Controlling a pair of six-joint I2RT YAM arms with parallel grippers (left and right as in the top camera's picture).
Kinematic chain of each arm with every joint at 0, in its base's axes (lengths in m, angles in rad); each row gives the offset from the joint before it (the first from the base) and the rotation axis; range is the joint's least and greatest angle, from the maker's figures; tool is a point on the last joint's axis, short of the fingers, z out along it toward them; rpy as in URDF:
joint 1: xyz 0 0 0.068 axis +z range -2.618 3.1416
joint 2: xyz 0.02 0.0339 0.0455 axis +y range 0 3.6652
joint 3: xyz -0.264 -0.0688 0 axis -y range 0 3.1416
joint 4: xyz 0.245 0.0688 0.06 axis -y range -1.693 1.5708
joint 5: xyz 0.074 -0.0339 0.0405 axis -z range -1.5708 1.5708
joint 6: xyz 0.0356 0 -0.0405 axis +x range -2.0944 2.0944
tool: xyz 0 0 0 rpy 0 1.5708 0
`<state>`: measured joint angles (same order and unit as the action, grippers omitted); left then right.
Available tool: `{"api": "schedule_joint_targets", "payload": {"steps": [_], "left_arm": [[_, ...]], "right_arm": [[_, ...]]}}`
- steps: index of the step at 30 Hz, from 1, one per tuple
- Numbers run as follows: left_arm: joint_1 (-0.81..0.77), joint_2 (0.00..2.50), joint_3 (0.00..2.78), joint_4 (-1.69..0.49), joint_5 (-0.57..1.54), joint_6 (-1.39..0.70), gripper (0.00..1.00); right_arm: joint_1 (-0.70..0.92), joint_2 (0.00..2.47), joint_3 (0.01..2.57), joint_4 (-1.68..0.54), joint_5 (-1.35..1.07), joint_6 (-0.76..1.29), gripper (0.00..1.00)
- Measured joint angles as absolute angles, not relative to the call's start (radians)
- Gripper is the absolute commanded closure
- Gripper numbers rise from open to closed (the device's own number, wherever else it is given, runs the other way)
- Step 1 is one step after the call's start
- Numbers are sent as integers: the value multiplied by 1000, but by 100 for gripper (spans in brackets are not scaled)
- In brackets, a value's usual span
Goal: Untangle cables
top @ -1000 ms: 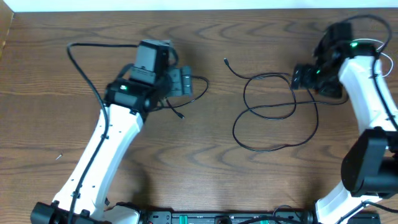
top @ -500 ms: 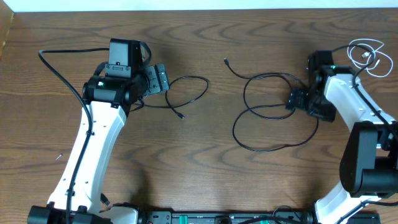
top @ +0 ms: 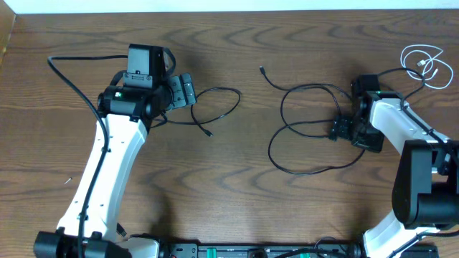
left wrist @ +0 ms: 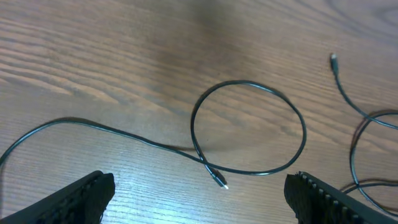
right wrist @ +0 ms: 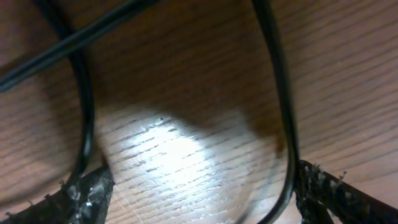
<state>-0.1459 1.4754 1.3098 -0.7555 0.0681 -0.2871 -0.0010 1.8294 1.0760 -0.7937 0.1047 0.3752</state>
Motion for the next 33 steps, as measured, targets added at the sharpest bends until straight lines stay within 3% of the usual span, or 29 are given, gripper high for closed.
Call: {"api": "schedule_joint_targets", "payload": {"steps": [12,24,31,33], "left_arm": [[-146,1540,1310,-756,68,-287,7],[-146,1541,1310,-756,68,-310,7],[-146,1541,1310,-756,68,-311,7],[-146,1541,1310,-756,68,-311,7]], "right_arm": [[-9,1813,1008,-498,109,382,51],[-9,1799,940,-319,126,380,41],[-9,1792,920,-293,137,384,48],[-9,1792,920,-293,142,387,62]]}}
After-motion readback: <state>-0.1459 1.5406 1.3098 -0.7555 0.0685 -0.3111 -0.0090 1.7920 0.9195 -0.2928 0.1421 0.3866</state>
